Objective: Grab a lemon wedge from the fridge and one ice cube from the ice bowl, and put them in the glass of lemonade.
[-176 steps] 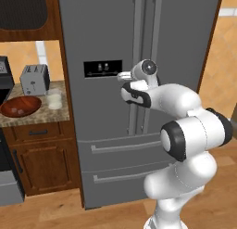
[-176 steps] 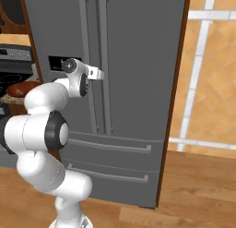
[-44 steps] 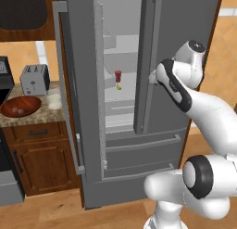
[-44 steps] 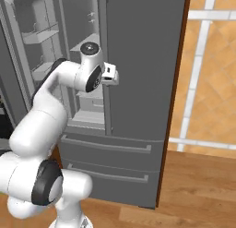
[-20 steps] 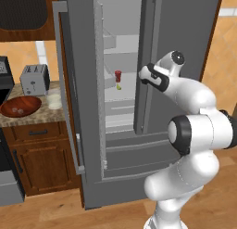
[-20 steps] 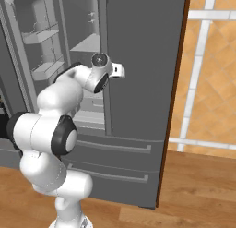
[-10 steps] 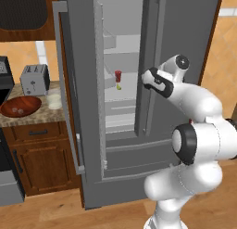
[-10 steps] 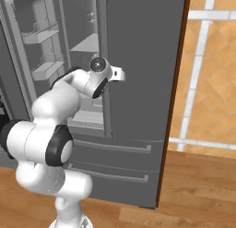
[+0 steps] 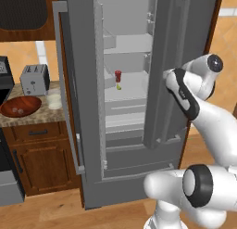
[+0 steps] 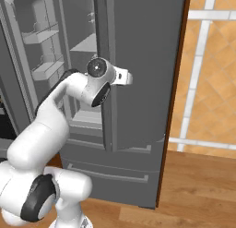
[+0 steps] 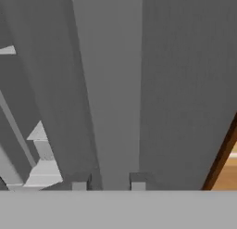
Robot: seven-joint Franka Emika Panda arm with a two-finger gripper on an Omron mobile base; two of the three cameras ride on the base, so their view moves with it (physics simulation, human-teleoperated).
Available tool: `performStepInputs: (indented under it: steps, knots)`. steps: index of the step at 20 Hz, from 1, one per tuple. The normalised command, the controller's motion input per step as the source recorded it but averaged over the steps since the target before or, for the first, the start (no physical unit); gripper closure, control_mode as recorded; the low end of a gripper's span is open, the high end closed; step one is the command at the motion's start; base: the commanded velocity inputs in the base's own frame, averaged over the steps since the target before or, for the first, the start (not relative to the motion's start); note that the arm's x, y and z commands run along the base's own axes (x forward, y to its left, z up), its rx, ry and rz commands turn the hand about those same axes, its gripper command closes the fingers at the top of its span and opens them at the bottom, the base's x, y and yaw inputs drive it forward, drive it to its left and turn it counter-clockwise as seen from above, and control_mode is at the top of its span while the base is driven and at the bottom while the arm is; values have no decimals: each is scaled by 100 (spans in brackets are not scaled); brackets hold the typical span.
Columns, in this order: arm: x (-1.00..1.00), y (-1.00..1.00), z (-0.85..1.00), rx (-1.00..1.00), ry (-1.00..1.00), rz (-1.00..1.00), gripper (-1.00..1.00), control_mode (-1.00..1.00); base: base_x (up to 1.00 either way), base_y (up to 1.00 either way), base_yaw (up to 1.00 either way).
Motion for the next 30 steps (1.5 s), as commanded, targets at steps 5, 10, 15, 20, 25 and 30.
performStepInputs:
  steps: [5,10,15,20,25,30]
  knots:
    - [-100,0,40,0,-15,-7,-100,-100,0,0,0]
    - [-100,11,83,0,-9,-15,-100,-100,0,0,0]
    - [-100,15,98,-1,7,-21,-100,-100,0,0,0]
    - [-71,98,-18,2,9,-20,-100,-100,0,0,0]
    - [4,73,-17,8,-2,-8,-100,-100,0,0,0]
    - [78,0,-9,0,3,0,-100,-100,0,0,0]
